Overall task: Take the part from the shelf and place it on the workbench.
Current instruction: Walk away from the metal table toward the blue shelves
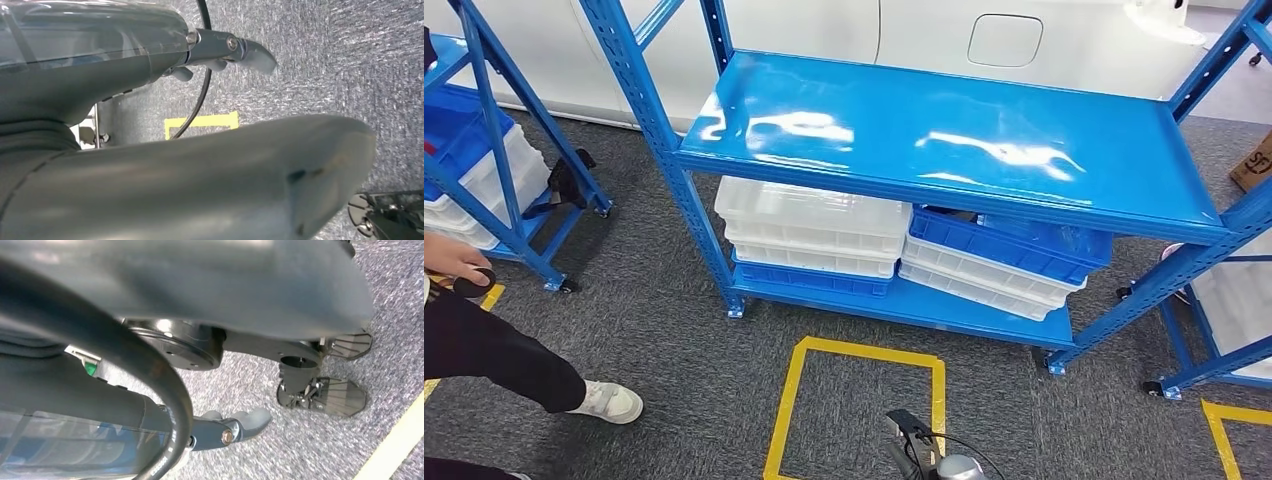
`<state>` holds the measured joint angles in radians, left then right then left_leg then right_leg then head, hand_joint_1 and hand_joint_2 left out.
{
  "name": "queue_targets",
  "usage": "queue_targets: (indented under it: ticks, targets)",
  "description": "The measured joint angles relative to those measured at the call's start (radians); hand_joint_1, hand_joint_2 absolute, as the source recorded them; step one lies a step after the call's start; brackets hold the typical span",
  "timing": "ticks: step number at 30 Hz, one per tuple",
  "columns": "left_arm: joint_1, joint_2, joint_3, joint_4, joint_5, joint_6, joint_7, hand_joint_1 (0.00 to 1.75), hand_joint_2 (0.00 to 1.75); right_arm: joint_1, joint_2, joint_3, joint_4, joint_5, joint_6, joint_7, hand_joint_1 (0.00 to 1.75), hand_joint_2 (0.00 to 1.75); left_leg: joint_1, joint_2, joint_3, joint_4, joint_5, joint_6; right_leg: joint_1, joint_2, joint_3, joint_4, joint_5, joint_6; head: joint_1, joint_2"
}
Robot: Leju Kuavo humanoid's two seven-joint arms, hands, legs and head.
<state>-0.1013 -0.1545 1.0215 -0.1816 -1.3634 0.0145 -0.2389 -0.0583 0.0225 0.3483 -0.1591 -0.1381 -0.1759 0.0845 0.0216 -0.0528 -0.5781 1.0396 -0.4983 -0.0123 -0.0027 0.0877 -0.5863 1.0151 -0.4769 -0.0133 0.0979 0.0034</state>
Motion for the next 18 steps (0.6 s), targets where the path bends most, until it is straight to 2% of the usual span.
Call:
queue_targets:
  ticks: [1,3,4,6,7,8,9,10,12,13,14,16,18]
  targets:
    - [0.0,-0.001,0.0,0.0,0.0,-0.001,0.0,0.0,0.0,0.002,-0.001,0.0,0.0,0.0,0.0,0.0,0.0,0.0,0.0,0.008,0.001,-0.003,0.002,0.005,-0.001,0.002,-0.002,0.0,-0.001,0.005,0.0,0.0]
    - [-0.001,-0.002,0.0,0.0,0.0,-0.001,0.005,0.0,0.0,0.003,-0.002,0.0,0.0,-0.001,0.0,0.0,0.0,0.0,0.003,0.023,0.004,-0.011,0.006,0.017,-0.001,-0.022,-0.017,0.028,-0.021,0.014,0.003,0.0]
    - [-0.002,-0.003,0.0,-0.001,0.0,-0.001,0.006,0.0,0.0,0.002,-0.003,0.0,0.0,-0.001,0.0,0.0,0.0,0.0,0.004,0.033,0.005,-0.014,0.007,0.021,-0.002,-0.04,-0.038,0.07,-0.045,0.017,0.004,0.0]
    - [-0.001,-0.002,0.0,-0.001,0.0,-0.001,0.006,0.0,0.0,-0.001,-0.003,0.0,0.0,-0.001,0.0,0.0,0.0,0.0,0.002,0.052,0.006,-0.014,0.006,0.026,-0.006,-0.065,-0.104,0.202,-0.104,0.021,0.006,0.0]
    - [-0.001,-0.002,0.0,-0.001,0.0,-0.001,0.006,0.0,0.0,-0.001,-0.003,0.0,0.0,-0.001,-0.001,0.0,0.0,0.0,0.002,0.062,0.006,-0.014,0.005,0.027,-0.008,-0.069,-0.132,0.256,-0.119,0.023,0.006,0.0]
    - [0.0,-0.002,0.0,-0.001,0.0,-0.001,0.006,0.0,0.0,0.0,-0.003,0.0,0.0,-0.001,-0.001,0.0,0.0,0.0,0.002,0.072,0.007,-0.014,0.003,0.027,-0.01,-0.071,-0.146,0.28,-0.117,0.024,0.006,0.0]
    - [-0.001,-0.002,0.0,0.0,0.0,-0.001,0.006,0.0,0.0,0.0,-0.003,0.0,0.0,-0.001,-0.001,0.0,0.0,0.0,0.003,0.081,0.009,-0.014,0.001,0.026,-0.012,-0.075,-0.139,0.26,-0.095,0.026,0.006,0.0]
    - [-0.001,-0.002,0.0,0.0,0.0,-0.001,0.005,0.0,0.0,0.0,-0.003,0.0,0.0,0.0,-0.002,0.0,0.0,0.0,0.004,0.089,0.013,-0.014,-0.002,0.023,-0.012,-0.082,-0.112,0.204,-0.06,0.026,0.006,0.0]
    - [-0.001,-0.002,0.0,0.0,-0.001,-0.001,0.005,0.0,0.0,-0.002,-0.004,0.0,0.0,0.0,-0.002,0.0,0.0,0.0,0.002,0.103,0.021,-0.013,-0.009,0.015,-0.007,-0.117,-0.044,0.066,-0.004,0.024,0.006,0.0]
    - [-0.002,-0.002,0.0,0.0,-0.001,-0.001,0.005,0.0,0.0,-0.004,-0.004,0.0,0.0,0.0,-0.002,0.0,0.0,0.0,-0.001,0.111,0.024,-0.013,-0.013,0.01,-0.003,-0.13,-0.023,0.023,0.007,0.023,0.006,0.0]
    - [-0.002,-0.002,0.0,0.0,-0.001,-0.001,0.005,0.0,0.0,-0.005,-0.005,0.0,0.0,0.0,-0.002,0.0,0.0,0.0,-0.004,0.117,0.026,-0.014,-0.015,0.005,0.0,-0.137,-0.015,0.004,0.006,0.022,0.006,0.0]
    - [-0.003,-0.002,0.0,0.0,-0.002,-0.001,0.005,0.0,0.0,-0.004,-0.005,0.0,0.0,0.0,-0.002,0.001,0.0,0.0,-0.006,0.132,0.032,-0.017,-0.018,-0.004,0.004,-0.125,-0.015,0.002,0.003,0.016,0.005,0.0]
    - [-0.005,-0.002,0.0,0.0,-0.002,-0.001,0.005,0.0,0.0,-0.001,-0.005,0.0,0.0,0.0,-0.002,0.001,0.0,0.0,-0.001,0.12,0.032,-0.001,-0.034,-0.012,-0.001,-0.11,-0.011,-0.003,0.005,0.005,0.004,0.0]
